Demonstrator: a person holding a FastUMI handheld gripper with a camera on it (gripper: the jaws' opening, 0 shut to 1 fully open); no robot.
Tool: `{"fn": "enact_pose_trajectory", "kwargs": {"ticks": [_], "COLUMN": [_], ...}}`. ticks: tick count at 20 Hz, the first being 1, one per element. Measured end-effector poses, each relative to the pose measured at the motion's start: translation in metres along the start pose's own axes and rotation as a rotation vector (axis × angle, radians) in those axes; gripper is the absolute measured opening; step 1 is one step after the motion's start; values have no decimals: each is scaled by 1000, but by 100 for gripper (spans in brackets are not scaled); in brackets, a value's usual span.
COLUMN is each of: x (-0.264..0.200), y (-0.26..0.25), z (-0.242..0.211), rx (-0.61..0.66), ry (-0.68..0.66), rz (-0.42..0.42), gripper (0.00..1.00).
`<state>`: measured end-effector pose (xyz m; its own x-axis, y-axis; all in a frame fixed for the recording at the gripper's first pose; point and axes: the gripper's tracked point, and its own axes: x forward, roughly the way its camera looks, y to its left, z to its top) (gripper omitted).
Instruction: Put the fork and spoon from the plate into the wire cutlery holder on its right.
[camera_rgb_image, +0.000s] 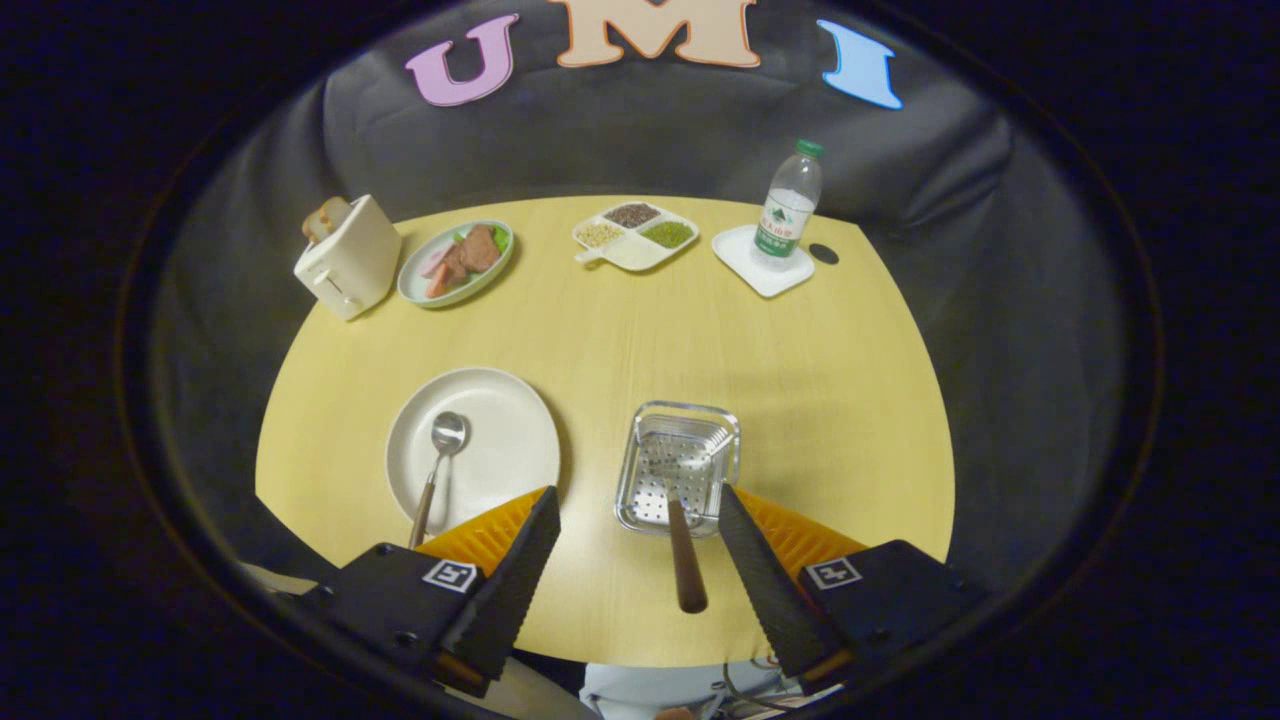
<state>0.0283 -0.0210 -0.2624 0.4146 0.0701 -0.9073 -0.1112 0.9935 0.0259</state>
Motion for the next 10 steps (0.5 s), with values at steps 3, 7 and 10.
{"fn": "enact_pose_trajectory", "kwargs": {"ticks": [3,7,10], "x": [-2,1,9], "y": [25,63,86], "z": [9,12,7], "rx": [8,-12,-39], "ry": [-62,-111,-93], "rz": [24,76,99], "gripper": [100,100,100]}}
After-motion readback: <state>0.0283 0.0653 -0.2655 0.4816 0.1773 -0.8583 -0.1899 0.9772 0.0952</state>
